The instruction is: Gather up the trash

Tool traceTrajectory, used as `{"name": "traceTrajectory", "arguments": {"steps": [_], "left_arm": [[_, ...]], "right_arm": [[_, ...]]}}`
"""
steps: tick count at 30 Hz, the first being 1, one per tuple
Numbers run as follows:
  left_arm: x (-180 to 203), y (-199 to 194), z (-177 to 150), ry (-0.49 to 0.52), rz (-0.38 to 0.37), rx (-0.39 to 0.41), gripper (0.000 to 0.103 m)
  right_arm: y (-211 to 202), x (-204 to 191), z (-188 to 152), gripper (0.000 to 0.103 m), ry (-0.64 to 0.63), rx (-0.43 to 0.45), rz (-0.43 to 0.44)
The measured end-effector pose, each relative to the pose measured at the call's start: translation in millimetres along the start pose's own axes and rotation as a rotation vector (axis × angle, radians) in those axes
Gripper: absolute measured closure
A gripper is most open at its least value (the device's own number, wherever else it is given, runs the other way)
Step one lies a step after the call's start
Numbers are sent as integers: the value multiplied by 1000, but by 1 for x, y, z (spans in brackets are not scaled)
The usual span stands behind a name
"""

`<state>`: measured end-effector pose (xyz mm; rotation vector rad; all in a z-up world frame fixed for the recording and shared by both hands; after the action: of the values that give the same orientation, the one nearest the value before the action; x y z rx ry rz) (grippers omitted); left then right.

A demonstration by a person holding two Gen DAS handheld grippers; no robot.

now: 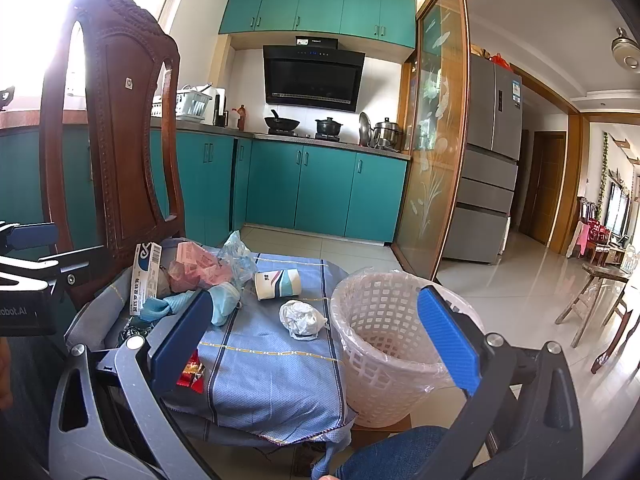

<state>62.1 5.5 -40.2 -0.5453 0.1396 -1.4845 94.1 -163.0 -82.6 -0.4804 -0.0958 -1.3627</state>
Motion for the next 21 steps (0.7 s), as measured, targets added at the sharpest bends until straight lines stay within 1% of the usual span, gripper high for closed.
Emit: {"name": "traceTrajectory", "arguments": {"steps": [21], "left_arm": [[0,3,-2,0,4,-6,3]], "right_arm": [[2,-1,0,3,3,-7,2]]}}
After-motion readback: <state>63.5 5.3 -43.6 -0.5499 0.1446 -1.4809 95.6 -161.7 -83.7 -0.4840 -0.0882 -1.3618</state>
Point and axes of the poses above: each gripper's, at about its wrist camera, not at the fingertips, and y roughly the way its jaws point, x to its right, z to its top, the point moved 7 cm from there along y, roughly the way its jaws point, and after that the axes turned 13 degrees about -y, right-handed, at the moved point
